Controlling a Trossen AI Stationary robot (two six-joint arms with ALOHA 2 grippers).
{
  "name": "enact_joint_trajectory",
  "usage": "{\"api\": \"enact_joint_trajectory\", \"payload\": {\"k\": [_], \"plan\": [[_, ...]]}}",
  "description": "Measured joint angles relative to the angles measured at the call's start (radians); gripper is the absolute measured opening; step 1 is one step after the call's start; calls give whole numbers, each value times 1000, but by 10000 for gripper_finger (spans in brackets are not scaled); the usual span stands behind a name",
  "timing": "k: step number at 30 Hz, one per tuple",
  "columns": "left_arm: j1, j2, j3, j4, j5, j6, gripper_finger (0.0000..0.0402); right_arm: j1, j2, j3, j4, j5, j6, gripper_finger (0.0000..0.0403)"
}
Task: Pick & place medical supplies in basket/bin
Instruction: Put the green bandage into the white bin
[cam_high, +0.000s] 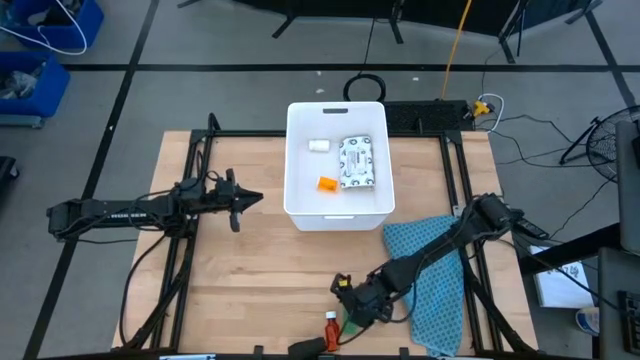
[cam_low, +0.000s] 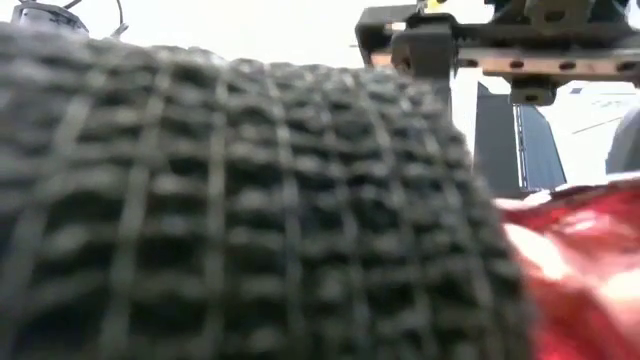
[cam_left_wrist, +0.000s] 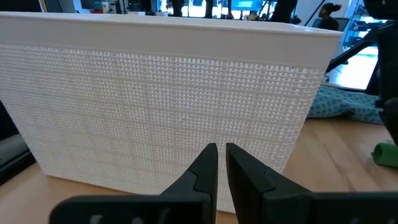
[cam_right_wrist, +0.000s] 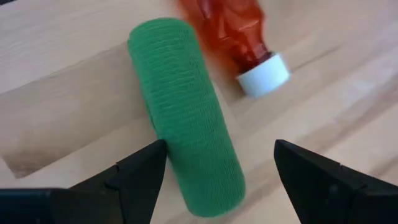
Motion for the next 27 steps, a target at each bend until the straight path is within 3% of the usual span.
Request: {"api": "enact_joint_trajectory", "payload": {"k": [15,22,27], "plan": [[0,0,0,-1,-4,17,37,-12,47,-21,104,-61,4,279],[0,0,0,-17,-4,19,37,-8,47,-36,108,-64,69,205],[0,0,0,-32,-4,40,37,-36,40,-43,101,-134,186,136]]}}
